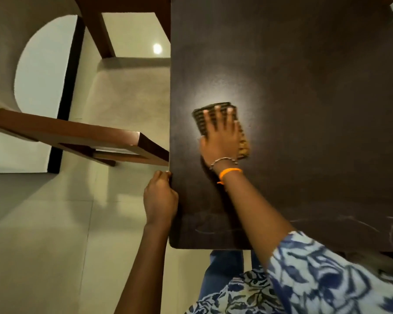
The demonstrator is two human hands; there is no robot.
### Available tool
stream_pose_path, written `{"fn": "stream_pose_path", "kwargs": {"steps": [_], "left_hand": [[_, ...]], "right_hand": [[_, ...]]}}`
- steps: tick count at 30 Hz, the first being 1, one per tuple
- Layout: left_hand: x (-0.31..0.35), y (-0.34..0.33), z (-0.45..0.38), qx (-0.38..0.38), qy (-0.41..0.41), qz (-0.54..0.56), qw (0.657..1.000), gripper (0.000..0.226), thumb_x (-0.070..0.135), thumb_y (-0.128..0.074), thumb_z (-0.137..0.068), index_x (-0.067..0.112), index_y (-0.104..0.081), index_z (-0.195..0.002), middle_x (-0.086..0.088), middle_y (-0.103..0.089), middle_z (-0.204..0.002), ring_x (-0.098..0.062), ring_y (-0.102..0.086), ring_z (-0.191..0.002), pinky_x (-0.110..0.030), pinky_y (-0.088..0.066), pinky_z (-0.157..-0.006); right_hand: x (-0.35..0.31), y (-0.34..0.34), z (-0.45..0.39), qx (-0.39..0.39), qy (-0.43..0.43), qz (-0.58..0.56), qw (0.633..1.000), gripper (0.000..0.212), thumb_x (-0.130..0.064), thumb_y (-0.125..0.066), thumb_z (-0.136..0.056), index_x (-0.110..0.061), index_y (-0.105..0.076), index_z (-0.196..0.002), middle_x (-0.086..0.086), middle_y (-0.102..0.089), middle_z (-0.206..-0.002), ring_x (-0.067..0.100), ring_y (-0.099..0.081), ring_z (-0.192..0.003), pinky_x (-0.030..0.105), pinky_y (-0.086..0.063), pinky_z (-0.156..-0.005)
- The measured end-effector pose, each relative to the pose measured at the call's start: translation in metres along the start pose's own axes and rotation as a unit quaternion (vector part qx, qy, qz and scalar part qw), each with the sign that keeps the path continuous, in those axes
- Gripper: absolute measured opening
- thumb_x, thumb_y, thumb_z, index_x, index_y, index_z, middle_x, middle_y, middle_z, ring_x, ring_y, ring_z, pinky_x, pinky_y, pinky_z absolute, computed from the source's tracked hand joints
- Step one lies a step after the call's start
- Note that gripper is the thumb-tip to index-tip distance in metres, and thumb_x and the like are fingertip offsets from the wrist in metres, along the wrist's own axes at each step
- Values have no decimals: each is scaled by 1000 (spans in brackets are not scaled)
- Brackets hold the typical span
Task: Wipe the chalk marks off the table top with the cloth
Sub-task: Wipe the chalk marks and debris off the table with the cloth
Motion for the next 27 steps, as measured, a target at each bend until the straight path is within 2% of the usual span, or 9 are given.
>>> {"fn": "stream_pose_path", "kwargs": {"steps": [2, 4, 8, 12, 15, 18, 21, 24, 27], "left_hand": [[0, 2, -1, -14, -4, -1, 1000, 35, -7, -44, -83, 3, -62, -111, -16, -60, -109, -38, -59, -96, -46, -52, -80], [-1, 5, -1, -19, -20, -2, 1000, 35, -7, -44, -81, 2, -63, -109, -18, -60, -107, -39, -57, -97, -48, -51, -79], [-6, 4, 3, -22, -45, -21, 999, 43, -7, -46, -85, 6, -56, -125, -16, -61, -115, -33, -57, -105, -43, -50, -89], [-7, 2, 4, 2, -56, -32, 998, 38, -6, -50, -87, 4, -59, -122, -17, -64, -114, -35, -59, -104, -42, -49, -91], [-8, 4, 2, 7, -63, -10, 998, 36, -7, -49, -86, 2, -61, -118, -18, -65, -110, -36, -58, -104, -41, -49, -90], [-11, 5, 1, 9, -61, 11, 998, 34, -7, -49, -86, 2, -62, -116, -16, -64, -113, -33, -57, -107, -39, -49, -89], [-10, 4, 1, 1, -59, 22, 998, 34, -7, -49, -86, 2, -62, -117, -16, -63, -116, -34, -55, -111, -40, -48, -92], [-21, 3, -7, -26, -39, 64, 997, 40, -8, -47, -87, 5, -60, -122, -13, -61, -125, -31, -54, -118, -39, -46, -100], [-38, 2, -7, -90, 10, 195, 977, 46, -13, -39, -88, 6, -57, -126, -12, -57, -132, -25, -51, -123, -25, -39, -100]], "right_hand": [[-53, -18, 9, -37, 117, -8, 992, 66, -23, -55, -80, -22, -35, -143, 9, -24, -155, 36, -12, -144, 49, -10, -115], [-73, -24, 14, -94, 190, 26, 977, 64, -26, -50, -85, -24, -28, -145, 4, -16, -157, 30, -4, -145, 44, -6, -116], [-34, -10, 6, -92, 221, 38, 970, 64, -25, -44, -82, -23, -30, -145, 3, -23, -156, 29, -12, -144, 44, -15, -114], [60, 25, 4, -40, 91, 45, 994, 71, -33, -24, -74, -18, -36, -142, 8, -32, -152, 36, -19, -142, 50, -23, -113], [135, 55, 24, 13, -30, 64, 997, 69, -32, -27, -77, -16, -33, -143, 10, -29, -153, 38, -17, -142, 51, -22, -113], [156, 63, 45, 30, -143, 70, 987, 64, -29, -35, -82, -17, -30, -145, 9, -23, -155, 37, -12, -143, 51, -18, -114], [125, 45, 55, 27, -160, 74, 984, 62, -23, -47, -86, -20, -28, -146, 10, -21, -156, 38, -11, -143, 53, -17, -113], [59, 18, 76, 7, -65, 66, 996, 66, -25, -44, -80, -20, -31, -144, 11, -26, -154, 40, -19, -141, 54, -22, -111], [-19, -16, 111, -31, 61, 37, 997, 66, -29, -34, -75, -20, -39, -141, 11, -36, -149, 39, -28, -138, 53, -25, -110]]}}
Point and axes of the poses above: each hand's wrist, its own z-axis away from the middle knuckle, its own y-axis out of the back of the hand, x = y × z, the point moved 1 cm from there along -z, towards the middle knuckle
